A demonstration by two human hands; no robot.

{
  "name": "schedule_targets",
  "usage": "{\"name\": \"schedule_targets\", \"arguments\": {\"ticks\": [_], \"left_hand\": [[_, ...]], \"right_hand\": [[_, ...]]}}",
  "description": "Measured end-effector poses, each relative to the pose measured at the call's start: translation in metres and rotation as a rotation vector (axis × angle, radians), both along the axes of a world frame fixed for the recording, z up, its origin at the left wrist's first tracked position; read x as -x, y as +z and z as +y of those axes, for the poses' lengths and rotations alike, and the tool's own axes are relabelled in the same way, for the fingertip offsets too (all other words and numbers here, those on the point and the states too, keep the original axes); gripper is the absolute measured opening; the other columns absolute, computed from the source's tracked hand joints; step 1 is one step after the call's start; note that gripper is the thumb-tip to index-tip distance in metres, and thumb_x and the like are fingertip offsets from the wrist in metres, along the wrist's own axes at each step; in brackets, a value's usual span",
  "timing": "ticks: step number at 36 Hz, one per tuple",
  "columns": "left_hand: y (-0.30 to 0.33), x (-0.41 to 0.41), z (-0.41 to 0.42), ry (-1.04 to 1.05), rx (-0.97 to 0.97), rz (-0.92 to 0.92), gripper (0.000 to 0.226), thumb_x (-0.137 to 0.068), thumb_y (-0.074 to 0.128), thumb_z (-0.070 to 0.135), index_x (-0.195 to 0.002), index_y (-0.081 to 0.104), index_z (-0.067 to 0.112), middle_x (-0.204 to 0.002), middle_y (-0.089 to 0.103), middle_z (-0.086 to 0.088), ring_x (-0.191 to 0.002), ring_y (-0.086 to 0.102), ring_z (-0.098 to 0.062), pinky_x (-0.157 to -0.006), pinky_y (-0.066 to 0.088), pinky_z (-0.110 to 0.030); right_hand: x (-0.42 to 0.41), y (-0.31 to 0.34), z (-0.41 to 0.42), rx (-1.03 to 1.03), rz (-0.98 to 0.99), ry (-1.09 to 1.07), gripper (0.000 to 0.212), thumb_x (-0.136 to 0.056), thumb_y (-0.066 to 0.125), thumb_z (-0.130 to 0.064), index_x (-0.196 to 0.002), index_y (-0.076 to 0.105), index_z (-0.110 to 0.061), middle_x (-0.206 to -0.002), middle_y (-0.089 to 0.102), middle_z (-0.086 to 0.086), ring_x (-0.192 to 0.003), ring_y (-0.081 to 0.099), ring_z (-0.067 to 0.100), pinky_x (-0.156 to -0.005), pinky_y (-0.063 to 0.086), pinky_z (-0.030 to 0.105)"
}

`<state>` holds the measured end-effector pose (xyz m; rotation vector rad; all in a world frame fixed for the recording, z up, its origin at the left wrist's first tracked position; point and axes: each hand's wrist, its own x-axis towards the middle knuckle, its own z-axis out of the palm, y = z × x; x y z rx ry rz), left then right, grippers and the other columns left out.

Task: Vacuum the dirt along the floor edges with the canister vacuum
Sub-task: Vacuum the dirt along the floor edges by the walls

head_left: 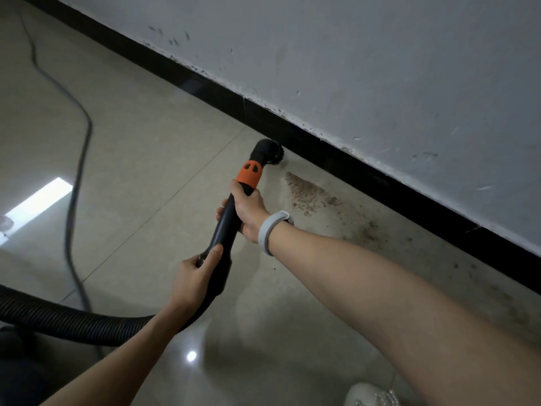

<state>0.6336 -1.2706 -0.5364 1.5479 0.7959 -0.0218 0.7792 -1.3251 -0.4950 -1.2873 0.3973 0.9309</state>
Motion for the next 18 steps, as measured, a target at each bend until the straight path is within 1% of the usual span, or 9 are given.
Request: {"name": "schedule_targets", "arguments": {"ticks": [1,3,5,7,12,13,15,16,18], "left_hand": [[-0.001,0.001,0.003,-0.002,0.014,0.013,0.064,-0.076,0.063,0.056,-0.081,0.065,-0.007,-0.058,0.055,-0.014,-0.049,0.049,-0.022,-0.047,0.039,-0.029],[-0.002,0.005,0.009,-0.005,0.037,0.040,0.064,-0.072,0.062,0.059,-0.078,0.065,-0.005,-0.058,0.055,-0.014,-0.049,0.048,-0.023,-0.048,0.037,-0.029],[-0.006,0.009,0.015,-0.031,0.006,0.073,0.068,-0.068,0.061,0.063,-0.077,0.066,-0.004,-0.057,0.056,-0.014,-0.048,0.050,-0.023,-0.049,0.038,-0.030],[-0.008,0.014,0.018,-0.057,-0.039,0.100,0.072,-0.063,0.060,0.070,-0.074,0.067,-0.001,-0.055,0.058,-0.013,-0.049,0.053,-0.025,-0.052,0.039,-0.032],[-0.012,0.024,0.024,-0.136,-0.105,0.125,0.087,-0.061,0.058,0.079,-0.078,0.065,-0.007,-0.056,0.061,-0.014,-0.049,0.055,-0.026,-0.055,0.041,-0.036],[-0.012,0.026,0.023,-0.147,-0.103,0.120,0.087,-0.061,0.058,0.079,-0.076,0.065,-0.007,-0.055,0.060,-0.014,-0.049,0.054,-0.025,-0.055,0.040,-0.035],[-0.009,0.028,0.020,-0.166,-0.052,0.105,0.078,-0.063,0.060,0.075,-0.072,0.065,-0.002,-0.054,0.057,-0.013,-0.049,0.051,-0.024,-0.053,0.038,-0.032],[-0.006,0.030,0.017,-0.176,-0.023,0.098,0.072,-0.063,0.061,0.072,-0.071,0.065,0.001,-0.055,0.055,-0.012,-0.049,0.049,-0.023,-0.052,0.036,-0.030],[-0.003,0.034,0.013,-0.193,0.011,0.087,0.068,-0.061,0.063,0.071,-0.070,0.065,0.003,-0.055,0.054,-0.011,-0.049,0.047,-0.022,-0.049,0.035,-0.028]], "right_hand": [[0.001,-0.001,0.003,0.004,0.010,0.001,0.039,-0.100,0.050,-0.028,-0.129,0.033,-0.010,-0.072,0.051,0.008,-0.056,0.054,0.019,-0.062,0.054,0.037],[0.004,-0.002,0.005,0.017,0.035,-0.008,0.037,-0.100,0.050,-0.028,-0.128,0.034,-0.010,-0.071,0.050,0.008,-0.055,0.054,0.020,-0.058,0.053,0.036],[0.007,-0.005,0.005,0.024,0.056,-0.026,0.034,-0.100,0.049,-0.028,-0.124,0.035,-0.009,-0.071,0.050,0.008,-0.054,0.053,0.019,-0.056,0.053,0.035],[0.013,-0.007,0.003,0.036,0.068,-0.041,0.038,-0.100,0.049,-0.029,-0.128,0.035,-0.008,-0.072,0.051,0.008,-0.054,0.054,0.019,-0.054,0.053,0.034],[0.024,-0.014,-0.006,0.028,0.085,-0.089,0.043,-0.100,0.049,-0.031,-0.133,0.033,-0.008,-0.073,0.052,0.006,-0.057,0.056,0.018,-0.059,0.055,0.033],[0.026,-0.014,-0.008,0.027,0.091,-0.092,0.042,-0.100,0.048,-0.031,-0.133,0.032,-0.009,-0.073,0.052,0.006,-0.057,0.056,0.018,-0.062,0.055,0.033],[0.029,-0.014,-0.011,0.029,0.100,-0.099,0.040,-0.100,0.048,-0.030,-0.131,0.032,-0.011,-0.073,0.051,0.005,-0.057,0.055,0.017,-0.064,0.056,0.033],[0.031,-0.015,-0.013,0.033,0.103,-0.103,0.039,-0.100,0.048,-0.030,-0.131,0.032,-0.011,-0.073,0.051,0.005,-0.057,0.055,0.017,-0.064,0.056,0.033],[0.035,-0.018,-0.016,0.040,0.108,-0.111,0.039,-0.100,0.047,-0.030,-0.131,0.033,-0.011,-0.072,0.050,0.005,-0.057,0.054,0.017,-0.064,0.056,0.032]]}}
